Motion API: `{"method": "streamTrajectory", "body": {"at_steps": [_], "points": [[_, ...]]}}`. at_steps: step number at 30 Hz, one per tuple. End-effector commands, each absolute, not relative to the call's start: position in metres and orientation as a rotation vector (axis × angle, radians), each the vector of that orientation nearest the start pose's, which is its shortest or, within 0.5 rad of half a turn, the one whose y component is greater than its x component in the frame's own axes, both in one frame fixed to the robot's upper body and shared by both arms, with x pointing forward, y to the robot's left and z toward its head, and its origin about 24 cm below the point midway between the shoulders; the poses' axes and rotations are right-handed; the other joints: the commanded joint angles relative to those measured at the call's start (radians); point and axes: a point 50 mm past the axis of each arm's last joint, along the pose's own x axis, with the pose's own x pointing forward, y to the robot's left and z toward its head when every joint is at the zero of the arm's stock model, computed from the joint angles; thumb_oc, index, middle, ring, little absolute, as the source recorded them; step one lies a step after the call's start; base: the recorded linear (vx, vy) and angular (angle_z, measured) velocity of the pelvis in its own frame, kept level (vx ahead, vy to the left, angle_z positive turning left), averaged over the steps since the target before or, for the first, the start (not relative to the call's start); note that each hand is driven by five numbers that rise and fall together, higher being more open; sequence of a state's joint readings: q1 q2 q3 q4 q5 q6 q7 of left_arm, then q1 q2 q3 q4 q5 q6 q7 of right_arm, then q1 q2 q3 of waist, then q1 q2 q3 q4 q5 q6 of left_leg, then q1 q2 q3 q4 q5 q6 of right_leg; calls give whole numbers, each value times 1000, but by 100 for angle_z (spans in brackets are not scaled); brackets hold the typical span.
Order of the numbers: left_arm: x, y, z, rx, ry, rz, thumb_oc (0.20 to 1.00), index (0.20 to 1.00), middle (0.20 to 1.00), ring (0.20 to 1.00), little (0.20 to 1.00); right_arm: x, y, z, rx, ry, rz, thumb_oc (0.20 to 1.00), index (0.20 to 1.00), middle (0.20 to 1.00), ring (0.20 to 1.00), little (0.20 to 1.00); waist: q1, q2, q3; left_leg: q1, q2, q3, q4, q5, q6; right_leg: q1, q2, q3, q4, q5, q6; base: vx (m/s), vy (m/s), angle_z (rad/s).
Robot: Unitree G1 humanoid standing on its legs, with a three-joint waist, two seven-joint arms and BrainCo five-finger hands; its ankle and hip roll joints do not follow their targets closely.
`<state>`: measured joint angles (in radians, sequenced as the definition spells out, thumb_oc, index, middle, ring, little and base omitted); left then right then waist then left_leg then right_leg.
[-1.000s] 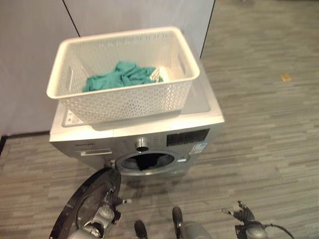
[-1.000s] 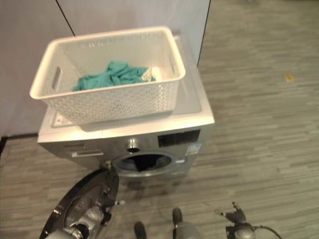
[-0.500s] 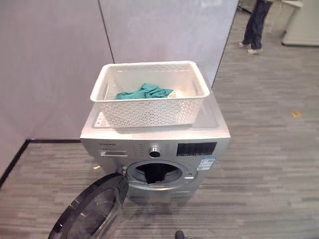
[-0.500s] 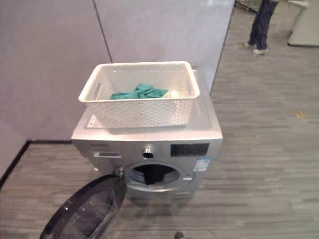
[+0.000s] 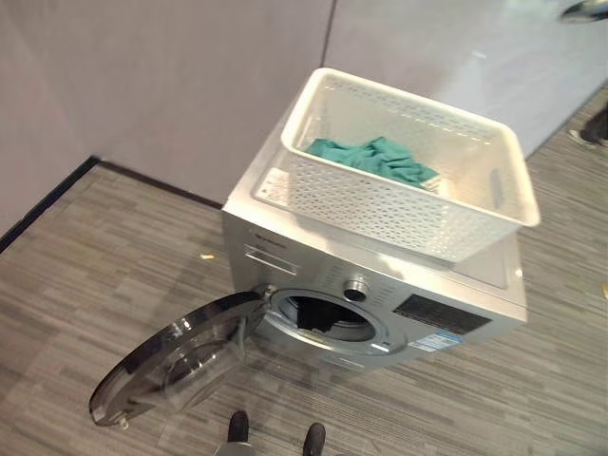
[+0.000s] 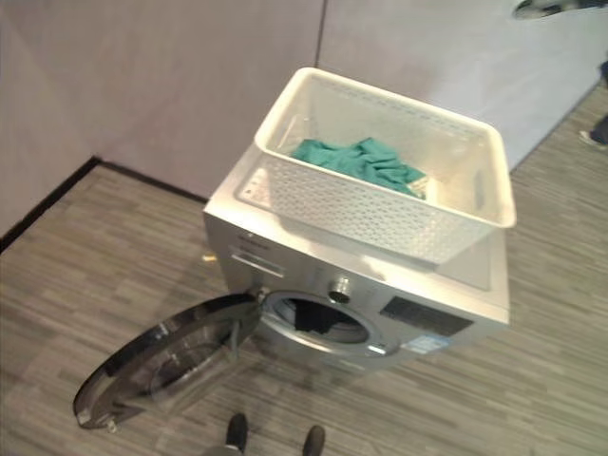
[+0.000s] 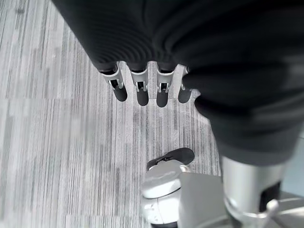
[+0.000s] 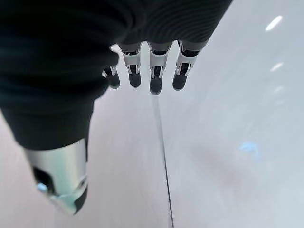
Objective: Grab the laundry basket,head to the washer,open it,put in the laundry and shut it.
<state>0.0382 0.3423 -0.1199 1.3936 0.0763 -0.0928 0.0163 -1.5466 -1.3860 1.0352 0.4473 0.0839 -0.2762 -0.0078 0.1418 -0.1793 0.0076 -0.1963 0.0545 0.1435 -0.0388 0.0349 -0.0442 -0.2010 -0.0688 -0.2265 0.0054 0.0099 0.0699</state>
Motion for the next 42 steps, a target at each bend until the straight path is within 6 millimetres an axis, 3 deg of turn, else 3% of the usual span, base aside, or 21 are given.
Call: {"method": "streamTrajectory", "body": {"at_steps": [1, 2, 4, 5, 7, 8, 9, 10, 12, 15, 16, 17, 19, 23, 29, 36, 38, 39, 40, 41, 42], "points": [[32, 296, -152, 421, 1383, 143, 1000, 1000, 1000, 1000, 1000, 310, -264, 404, -1788, -541, -127, 1000, 1000, 1000, 1000, 1000, 1, -46, 32, -1, 5, -24, -48, 60, -43, 85, -86, 7, -82, 173, 108, 15, 32, 22], [32, 302, -149, 432, 1382, 152, 1000, 1000, 1000, 1000, 1000, 319, -254, 395, -1958, -468, -55, 1000, 1000, 1000, 1000, 1000, 15, -63, 41, -17, -2, -38, -48, 65, -43, 82, -91, -3, -84, 178, 110, 0, 29, 22], [34, 305, -148, 431, 1378, 160, 1000, 1000, 1000, 1000, 1000, 323, -249, 394, -2034, -426, -23, 1000, 1000, 1000, 1000, 1000, 16, -70, 44, -25, -8, -47, -48, 63, -42, 82, -96, -13, -85, 182, 112, 24, 39, 27], [34, 312, -145, 440, 1378, 176, 1000, 1000, 1000, 1000, 1000, 326, -246, 386, -2067, -403, 23, 1000, 1000, 1000, 1000, 1000, 14, -90, 42, -28, -10, -51, -48, 62, -41, 82, -99, -16, -86, 185, 113, 27, 32, 17], [35, 313, -144, 441, 1376, 176, 1000, 1000, 1000, 1000, 1000, 329, -245, 383, -2074, -388, 36, 1000, 1000, 1000, 1000, 1000, 15, -95, 43, -30, -12, -54, -48, 62, -40, 83, -101, -20, -87, 186, 115, 21, 30, 2], [34, 320, -141, 454, 1379, 189, 1000, 1000, 1000, 1000, 1000, 333, -240, 371, -2097, -355, 108, 1000, 1000, 1000, 1000, 1000, 16, -111, 41, -31, -18, -57, -48, 60, -37, 85, -105, -24, -87, 190, 117, 25, 34, -1], [34, 320, -141, 454, 1380, 189, 1000, 1000, 1000, 1000, 1000, 333, -240, 371, -2097, -354, 108, 1000, 1000, 1000, 1000, 1000, 16, -111, 40, -31, -18, -57, -48, 60, -37, 85, -105, -25, -87, 190, 117, 48, 10, -4], [28, 313, -145, 465, 1387, 157, 1000, 1000, 1000, 1000, 1000, 333, -236, 355, -2155, -324, 193, 1000, 1000, 1000, 1000, 1000, 26, -127, 43, -27, -21, -62, -48, 53, -36, 92, -104, -27, -87, 186, 118, 0, 0, 0], [28, 315, -144, 471, 1389, 164, 1000, 1000, 1000, 1000, 1000, 332, -233, 351, -2167, -325, 222, 1000, 1000, 1000, 1000, 1000, 27, -133, 41, -33, -24, -65, -48, 56, -33, 88, -107, -28, -87, 190, 118, 0, 0, 0], [29, 329, -137, 514, 1387, 176, 1000, 1000, 1000, 1000, 1000, 331, -203, 322, -2298, -362, 435, 1000, 1000, 1000, 1000, 1000, 42, -167, 42, -25, -27, -65, -48, 50, -31, 94, -109, -31, -87, 188, 119, 25, 1, 2], [29, 329, -137, 514, 1387, 176, 1000, 1000, 1000, 1000, 1000, 331, -203, 323, -2298, -361, 436, 1000, 1000, 1000, 1000, 1000, 41, -167, 41, -26, -27, -65, -48, 50, -30, 93, -110, -31, -87, 188, 119, 7, 0, -5], [30, 331, -136, 525, 1383, 172, 1000, 1000, 1000, 1000, 1000, 329, -188, 317, -2315, -407, 511, 1000, 1000, 1000, 1000, 1000, 46, -170, 40, -23, -27, -64, -48, 49, -30, 94, -109, -31, -88, 183, 117, 13, 0, -3], [30, 330, -136, 524, 1383, 172, 1000, 1000, 1000, 1000, 1000, 328, -188, 317, -2315, -407, 512, 1000, 1000, 1000, 1000, 1000, 46, -169, 40, -22, -27, -64, -48, 49, -30, 94, -109, -30, -88, 183, 117, 2, -8, 2], [37, 319, -141, 538, 1363, 118, 1000, 1000, 1000, 1000, 1000, 332, -165, 299, -2288, -438, 646, 1000, 1000, 1000, 1000, 1000, 70, -143, 49, -22, -22, -62, -48, 52, -32, 90, -106, -30, -92, 166, 112, 0, 0, 0], [39, 323, -139, 563, 1362, 104, 1000, 1000, 1000, 1000, 1000, 330, -153, 283, -2283, -410, 770, 1000, 1000, 1000, 1000, 1000, 89, -144, 56, -18, -19, -75, -48, 49, -37, 100, -103, -42, -93, 152, 108, 9, -29, -1], [33, 324, -139, 582, 1393, 85, 1000, 1000, 1000, 1000, 1000, 336, -176, 288, -2347, -323, 668, 1000, 1000, 1000, 1000, 1000, 82, -140, 55, -24, -20, -84, -48, 57, -40, 98, -101, -42, -93, 149, 104, 8, -21, 3], [40, 318, -141, 612, 1367, 57, 1000, 1000, 1000, 1000, 1000, 334, -167, 288, -2363, -380, 675, 1000, 1000, 1000, 1000, 1000, 74, -129, 53, -19, -17, -82, -48, 51, -41, 101, -99, -39, -93, 144, 103, 0, 0, 0], [33, 323, -139, 599, 1370, 70, 1000, 1000, 1000, 1000, 1000, 351, -196, 291, -2448, -199, 546, 1000, 1000, 1000, 1000, 1000, 88, -139, 59, -22, -15, -88, -48, 53, -41, 99, -97, -40, -93, 141, 102, 0, 0, 0], [33, 323, -139, 599, 1370, 70, 1000, 1000, 1000, 1000, 1000, 351, -197, 290, -2449, -201, 545, 1000, 1000, 1000, 1000, 1000, 86, -139, 57, -28, -16, -89, -48, 60, -40, 95, -99, -41, -93, 146, 102, 6, -46, -3], [32, 321, -140, 572, 1370, 98, 1000, 1000, 1000, 1000, 1000, 359, -224, 297, -2443, -91, 432, 1000, 1000, 1000, 1000, 1000, 88, -133, 60, -27, -15, -93, -48, 57, -42, 96, -96, -41, -93, 138, 101, 0, 0, 0], [34, 319, -141, 561, 1370, 100, 1000, 1000, 1000, 1000, 1000, 359, -229, 297, -2458, -83, 404, 1000, 1000, 1000, 1000, 1000, 83, -131, 59, -34, -17, -94, -48, 65, -40, 89, -98, -40, -93, 143, 100, 9, -34, 12]]}}
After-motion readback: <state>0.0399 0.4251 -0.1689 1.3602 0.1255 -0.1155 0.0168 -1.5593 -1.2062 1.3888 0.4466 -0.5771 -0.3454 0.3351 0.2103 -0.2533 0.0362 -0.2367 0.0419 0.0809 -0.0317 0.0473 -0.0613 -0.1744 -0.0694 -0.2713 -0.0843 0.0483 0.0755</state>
